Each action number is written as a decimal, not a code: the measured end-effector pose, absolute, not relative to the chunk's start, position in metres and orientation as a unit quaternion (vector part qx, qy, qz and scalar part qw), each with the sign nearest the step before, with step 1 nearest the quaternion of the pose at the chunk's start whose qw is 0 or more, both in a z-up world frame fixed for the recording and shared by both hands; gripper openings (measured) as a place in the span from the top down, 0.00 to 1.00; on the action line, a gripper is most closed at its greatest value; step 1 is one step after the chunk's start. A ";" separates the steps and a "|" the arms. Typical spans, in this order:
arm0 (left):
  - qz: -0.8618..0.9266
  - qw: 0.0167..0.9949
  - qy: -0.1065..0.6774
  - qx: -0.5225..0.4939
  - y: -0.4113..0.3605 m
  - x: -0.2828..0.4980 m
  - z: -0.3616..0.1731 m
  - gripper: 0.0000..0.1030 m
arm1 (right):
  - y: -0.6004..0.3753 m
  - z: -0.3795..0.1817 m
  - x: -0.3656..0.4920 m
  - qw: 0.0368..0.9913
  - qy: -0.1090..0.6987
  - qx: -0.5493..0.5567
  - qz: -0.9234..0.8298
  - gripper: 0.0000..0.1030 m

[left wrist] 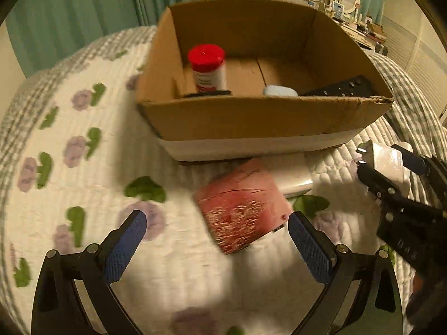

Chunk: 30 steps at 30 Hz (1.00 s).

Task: Organize rigid objects
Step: 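Grasp the white rectangular block with the right gripper while the left grasps the pink card case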

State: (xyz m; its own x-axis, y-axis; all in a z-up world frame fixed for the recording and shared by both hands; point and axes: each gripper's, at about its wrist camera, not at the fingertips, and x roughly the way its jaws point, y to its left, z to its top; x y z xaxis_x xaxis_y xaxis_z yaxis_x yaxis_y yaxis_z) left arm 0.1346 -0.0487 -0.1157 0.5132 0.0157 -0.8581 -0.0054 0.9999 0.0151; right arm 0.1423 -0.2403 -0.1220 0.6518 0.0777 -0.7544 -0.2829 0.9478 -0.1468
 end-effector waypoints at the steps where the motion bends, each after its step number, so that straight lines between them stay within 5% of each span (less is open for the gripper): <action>1: 0.006 0.867 0.498 0.002 -0.051 0.138 -0.120 0.00 | -0.242 -0.121 0.144 0.900 0.404 -0.128 0.102 0.37; 12: 0.025 0.839 0.544 0.015 -0.061 0.171 -0.161 0.01 | -0.242 -0.129 0.158 0.899 0.409 -0.115 0.109 0.37; 21: -0.008 0.854 0.520 0.026 -0.058 0.154 -0.144 0.26 | -0.239 -0.135 0.157 0.896 0.412 -0.126 0.109 0.37; 23: -0.017 0.860 0.509 0.037 -0.057 0.148 -0.135 0.48 | -0.238 -0.135 0.157 0.896 0.413 -0.124 0.107 0.37; 26: -0.024 0.870 0.487 0.074 -0.060 0.137 -0.120 0.69 | -0.235 -0.135 0.157 0.894 0.416 -0.126 0.107 0.37; 30: -0.023 0.878 0.468 0.094 -0.057 0.123 -0.102 0.82 | -0.232 -0.133 0.155 0.893 0.421 -0.122 0.105 0.37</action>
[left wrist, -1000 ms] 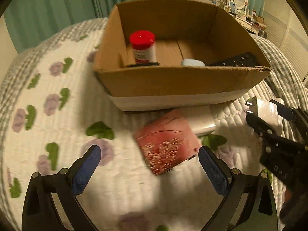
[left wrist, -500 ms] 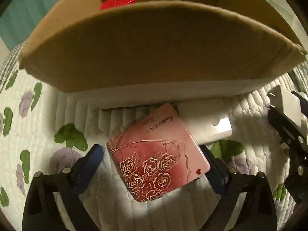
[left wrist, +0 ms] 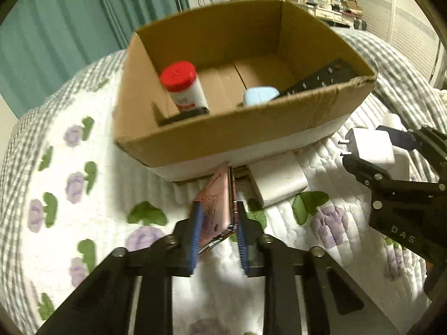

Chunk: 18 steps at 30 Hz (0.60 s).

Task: Organize rigid objects
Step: 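Grasp the white rectangular block with the right gripper while the left grasps the pink card case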

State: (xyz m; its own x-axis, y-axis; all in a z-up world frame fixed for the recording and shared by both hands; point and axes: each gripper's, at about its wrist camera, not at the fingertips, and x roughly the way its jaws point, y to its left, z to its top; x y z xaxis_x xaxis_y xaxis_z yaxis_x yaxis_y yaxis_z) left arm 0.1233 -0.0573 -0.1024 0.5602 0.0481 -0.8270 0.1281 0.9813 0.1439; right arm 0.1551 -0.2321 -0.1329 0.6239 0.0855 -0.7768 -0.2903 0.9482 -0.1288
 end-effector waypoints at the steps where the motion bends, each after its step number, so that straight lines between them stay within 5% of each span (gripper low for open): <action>1: -0.023 0.880 0.466 0.090 -0.055 0.120 -0.097 0.85 | -0.231 -0.132 0.155 0.893 0.421 -0.122 0.105 0.37; 18: -0.063 0.916 0.392 0.047 -0.041 0.105 0.009 0.91 | -0.196 -0.024 0.127 0.915 0.354 -0.139 0.135 0.37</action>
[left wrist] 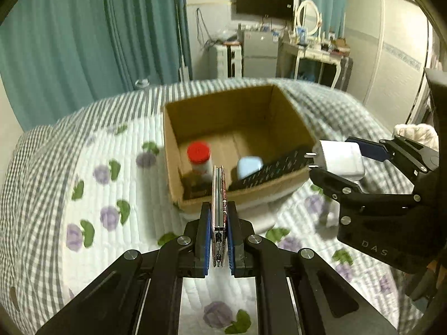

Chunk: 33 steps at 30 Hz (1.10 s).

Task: Organize rigid objects
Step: 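Carry the block and pink card case into the box and open both grippers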

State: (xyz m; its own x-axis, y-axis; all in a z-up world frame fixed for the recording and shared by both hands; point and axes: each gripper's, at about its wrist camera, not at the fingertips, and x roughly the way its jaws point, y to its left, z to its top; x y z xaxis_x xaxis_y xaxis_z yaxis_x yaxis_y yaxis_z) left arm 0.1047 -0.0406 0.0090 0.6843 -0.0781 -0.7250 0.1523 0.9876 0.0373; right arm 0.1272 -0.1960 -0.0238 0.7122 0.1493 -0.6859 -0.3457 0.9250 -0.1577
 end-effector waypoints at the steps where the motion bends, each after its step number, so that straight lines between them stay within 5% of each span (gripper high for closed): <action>1: -0.065 0.919 0.387 0.046 -0.041 0.106 0.015 0.91 | -0.195 -0.013 0.127 0.918 0.346 -0.139 0.136 0.37; 13: -0.057 0.926 0.373 0.024 -0.042 0.179 0.030 0.90 | -0.197 0.035 0.174 0.939 0.299 -0.118 0.126 0.37; 26: -0.056 0.908 0.415 0.016 -0.049 0.260 -0.036 0.90 | -0.210 -0.016 0.245 0.934 0.323 -0.094 0.120 0.37; 33: -0.045 0.916 0.399 0.009 -0.041 0.262 -0.025 0.88 | -0.211 -0.034 0.260 0.931 0.332 -0.091 0.121 0.37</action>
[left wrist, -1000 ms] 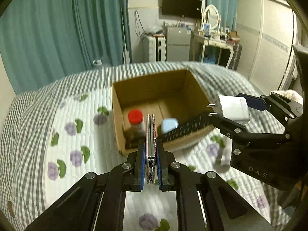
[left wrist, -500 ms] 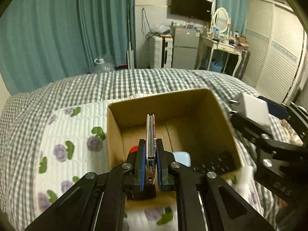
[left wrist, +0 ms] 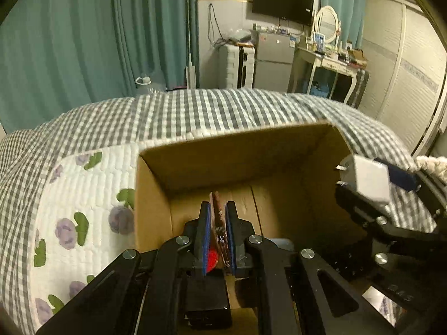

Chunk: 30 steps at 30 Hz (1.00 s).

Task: Organize rigid objects
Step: 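Carry the block and pink card case into the box and open both grippers, then lift both grippers out of the box toward the last items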

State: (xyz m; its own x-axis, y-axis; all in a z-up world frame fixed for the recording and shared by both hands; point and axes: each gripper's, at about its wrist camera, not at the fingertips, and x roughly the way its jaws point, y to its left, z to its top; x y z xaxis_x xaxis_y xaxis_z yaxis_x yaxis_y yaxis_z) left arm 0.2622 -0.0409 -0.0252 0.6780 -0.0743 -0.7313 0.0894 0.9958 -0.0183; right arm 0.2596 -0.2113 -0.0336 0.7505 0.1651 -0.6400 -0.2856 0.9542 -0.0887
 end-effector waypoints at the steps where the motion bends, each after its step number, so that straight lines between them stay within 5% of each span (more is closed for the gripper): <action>1: -0.041 0.918 0.395 0.009 -0.038 0.262 -0.021 0.88 | -0.211 -0.034 0.261 0.931 0.332 -0.090 0.121 0.37; 12: -0.017 0.917 0.398 0.008 -0.012 0.236 -0.003 0.88 | -0.193 -0.038 0.282 0.923 0.355 -0.070 0.128 0.37; 15: -0.017 0.916 0.401 0.005 -0.009 0.223 0.002 0.86 | -0.189 -0.032 0.280 0.923 0.358 -0.062 0.126 0.27; 18: -0.009 0.916 0.402 0.009 -0.006 0.207 0.012 0.61 | -0.187 -0.012 0.264 0.929 0.341 -0.070 0.126 0.25; 19: -0.002 0.916 0.400 0.010 -0.005 0.199 0.016 0.40 | -0.187 -0.002 0.257 0.931 0.336 -0.079 0.120 0.25; 20: 0.001 0.918 0.397 0.007 -0.004 0.191 0.021 0.30 | -0.188 0.006 0.252 0.932 0.333 -0.085 0.116 0.24; 30: -0.002 0.933 0.360 0.011 -0.008 0.110 0.073 0.00 | -0.223 0.071 0.158 0.934 0.327 -0.135 0.058 0.09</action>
State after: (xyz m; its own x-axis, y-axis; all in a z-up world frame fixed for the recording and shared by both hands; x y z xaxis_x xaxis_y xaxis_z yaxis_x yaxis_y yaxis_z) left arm 0.1100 -0.0079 0.0731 0.7412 0.0040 -0.6713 0.0111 0.9998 0.0183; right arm 0.1585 -0.2226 0.0709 0.7798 0.0196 -0.6257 -0.1962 0.9568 -0.2147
